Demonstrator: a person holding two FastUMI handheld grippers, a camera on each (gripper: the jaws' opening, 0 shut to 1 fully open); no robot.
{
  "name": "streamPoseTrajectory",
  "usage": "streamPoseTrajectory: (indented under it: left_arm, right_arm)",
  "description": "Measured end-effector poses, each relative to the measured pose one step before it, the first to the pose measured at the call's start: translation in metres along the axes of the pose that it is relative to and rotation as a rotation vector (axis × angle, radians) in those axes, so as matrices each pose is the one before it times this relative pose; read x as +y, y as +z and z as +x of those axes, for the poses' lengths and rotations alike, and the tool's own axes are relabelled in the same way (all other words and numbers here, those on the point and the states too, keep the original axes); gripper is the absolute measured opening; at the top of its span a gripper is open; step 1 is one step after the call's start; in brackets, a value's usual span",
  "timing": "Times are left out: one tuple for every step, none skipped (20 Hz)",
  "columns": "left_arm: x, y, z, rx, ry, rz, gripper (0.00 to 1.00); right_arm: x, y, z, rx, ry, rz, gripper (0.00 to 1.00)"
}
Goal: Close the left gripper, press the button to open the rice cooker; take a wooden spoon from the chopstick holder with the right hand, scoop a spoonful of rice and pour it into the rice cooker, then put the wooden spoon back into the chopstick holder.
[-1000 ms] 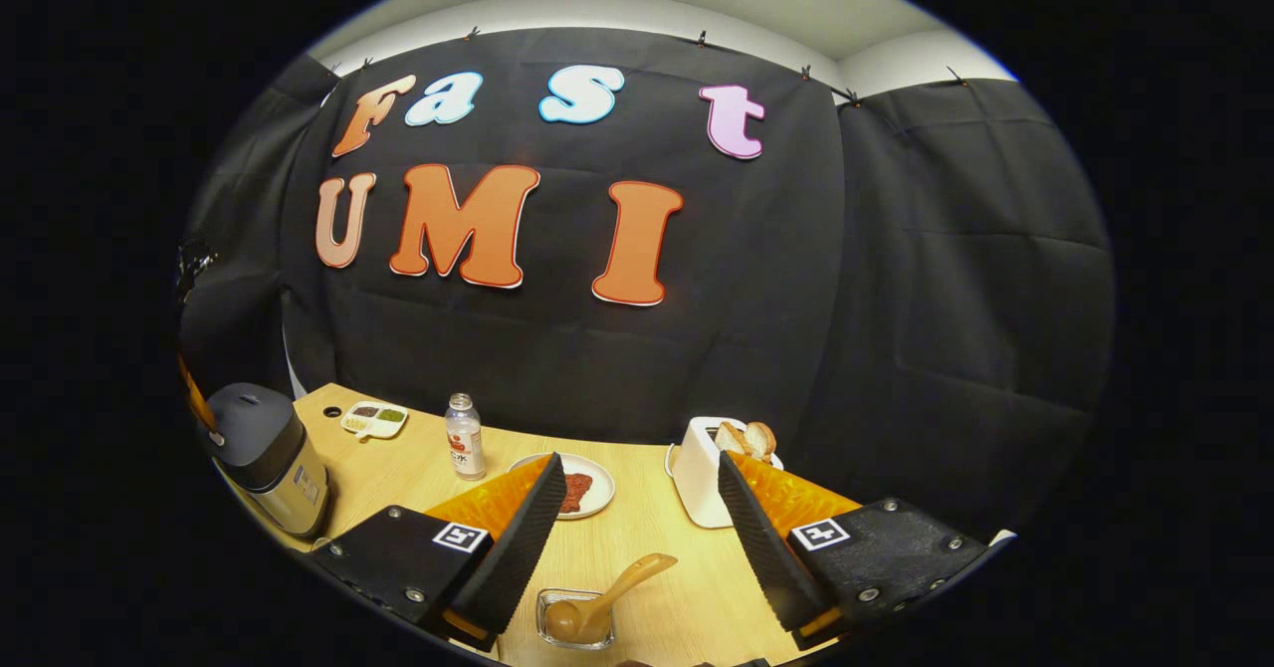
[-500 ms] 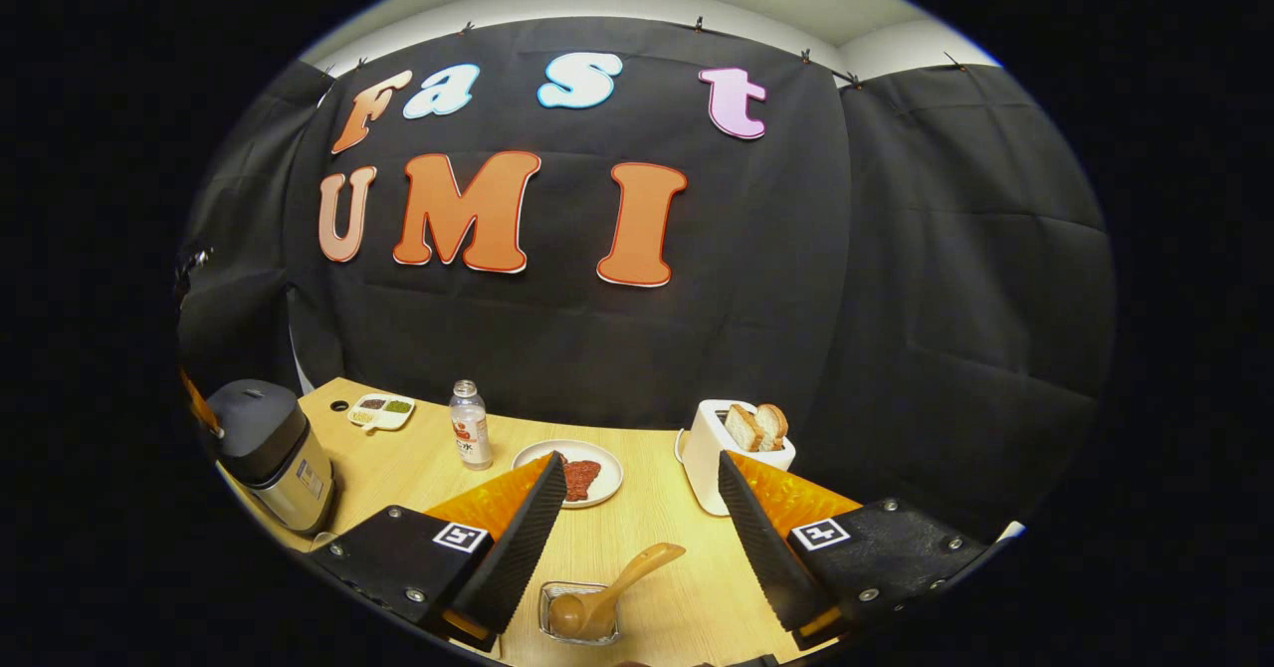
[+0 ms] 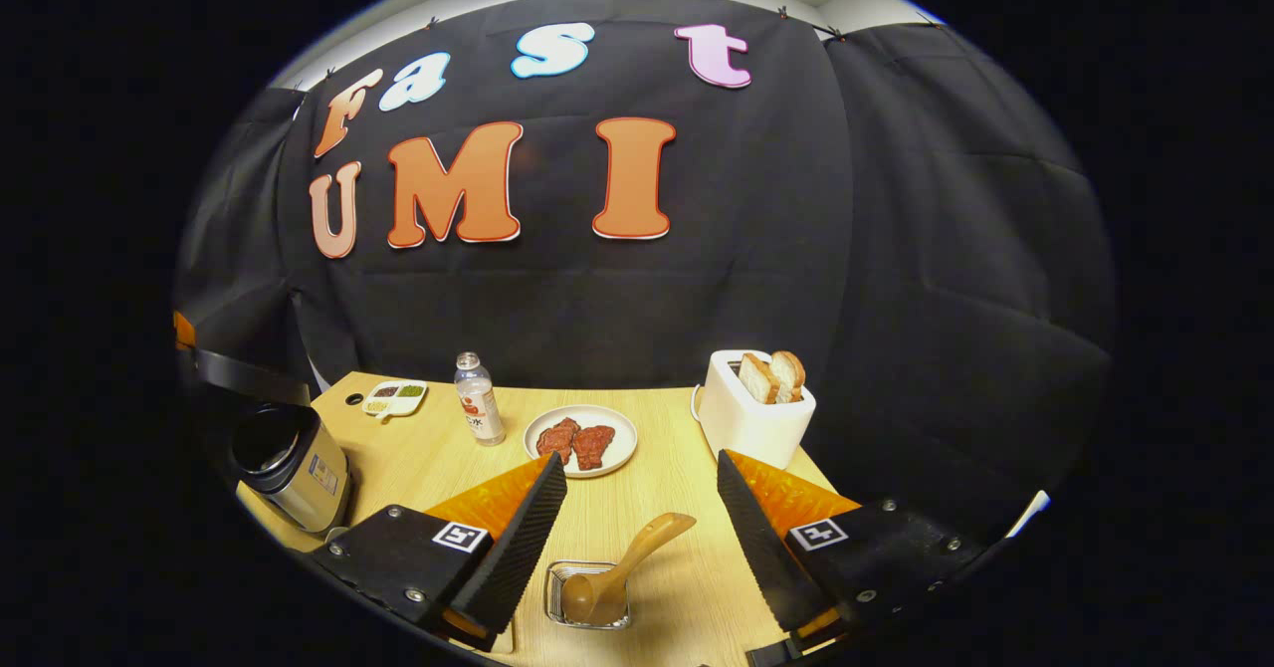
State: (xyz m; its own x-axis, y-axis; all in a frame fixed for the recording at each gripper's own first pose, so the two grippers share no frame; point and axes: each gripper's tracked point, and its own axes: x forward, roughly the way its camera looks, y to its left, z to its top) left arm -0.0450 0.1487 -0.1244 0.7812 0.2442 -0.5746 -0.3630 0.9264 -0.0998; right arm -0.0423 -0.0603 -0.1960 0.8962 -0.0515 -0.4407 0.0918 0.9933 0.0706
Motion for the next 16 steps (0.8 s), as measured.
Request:
streamPoseTrajectory:
  left_arm:
    - [-0.00507, 0.00091, -0.00889, -0.02989, -0.00356, 0.01636, 0.05]
    - [-0.00467, 0.00213, -0.0047, -0.02348, -0.00612, 0.00854, 0.06]
    - [-0.0046, 0.00014, -0.00636, -0.0219, -0.00866, 0.00792, 0.06]
    - [-0.00356, -0.00044, -0.00414, -0.02175, -0.00336, 0.00608, 0.06]
    - [-0.0027, 0.00036, -0.00545, -0.01548, -0.0015, 0.0089, 0.06]
    - [-0.00424, -0.00092, -0.00626, -0.01482, -0.00734, 0.00653, 0.07]
    - [-0.00462, -0.00021, -0.00469, -0.01242, -0.01146, 0.00324, 0.12]
    - [-0.00363, -0.00038, -0.0055, -0.00126, -0.00661, 0.00391, 0.26]
    - [-0.0041, -0.00338, -0.00275, 0.00068, -0.00246, 0.00119, 0.36]
    - [-0.00356, -0.00376, -0.00343, 0.00909, -0.00337, 0.00052, 0.48]
    - [-0.00187, -0.00434, -0.00254, 0.00431, 0.00272, 0.00127, 0.6]
    - [0.00186, -0.00164, -0.00426, -0.00053, 0.01359, 0.0072, 0.73]
    - [0.00161, -0.0013, -0.00327, -0.00217, 0.02024, 0.01339, 0.85]
    - [0.00136, -0.00267, -0.00404, -0.00278, 0.01814, 0.01111, 0.97]
    - [0.00044, -0.00251, -0.00317, 0.00111, 0.01427, 0.00803, 0.97]
    - [-0.00065, -0.00324, -0.00418, 0.00382, 0.00789, 0.0061, 0.96]
  right_arm:
    - [-0.00057, -0.00661, 0.00277, 0.02333, 0.00343, 0.00844, 0.94]
    - [-0.00172, -0.00717, 0.00339, 0.02415, 0.0054, 0.01247, 0.94]
    - [-0.0012, -0.00722, 0.00241, 0.02148, 0.00594, 0.01464, 0.94]
    - [-0.00103, -0.00618, 0.00223, 0.01961, 0.0055, 0.01473, 0.93]
    - [-0.00213, -0.00663, 0.00302, 0.01761, 0.00549, 0.01062, 0.93]
    - [-0.00193, -0.00574, 0.00404, 0.01621, 0.00109, 0.00307, 0.92]
    - [-0.00295, -0.00633, 0.00471, 0.01822, -0.0021, -0.00441, 0.92]
    - [-0.00286, -0.00589, 0.00483, 0.0189, -0.00327, -0.00434, 0.92]
    - [-0.00125, -0.00613, 0.00404, 0.01874, 0.00476, 0.00199, 0.92]
    - [-0.00137, -0.00669, 0.00621, 0.02454, 0.0022, 0.00766, 0.91]
    - [0.00036, -0.00631, 0.00644, 0.02731, 0.00422, 0.01145, 0.91]
    - [0.00024, -0.00647, 0.00638, 0.02884, 0.00617, 0.01413, 0.9]
    - [0.00071, -0.00909, 0.00355, 0.03013, 0.01213, 0.01562, 0.89]
    - [0.00275, -0.00638, 0.00532, 0.025, 0.01672, 0.01542, 0.86]
    - [0.0009, -0.0062, 0.00533, 0.02729, 0.01255, 0.01377, 0.84]
    - [0.00174, -0.00595, 0.00585, 0.02695, 0.00914, 0.01521, 0.81]
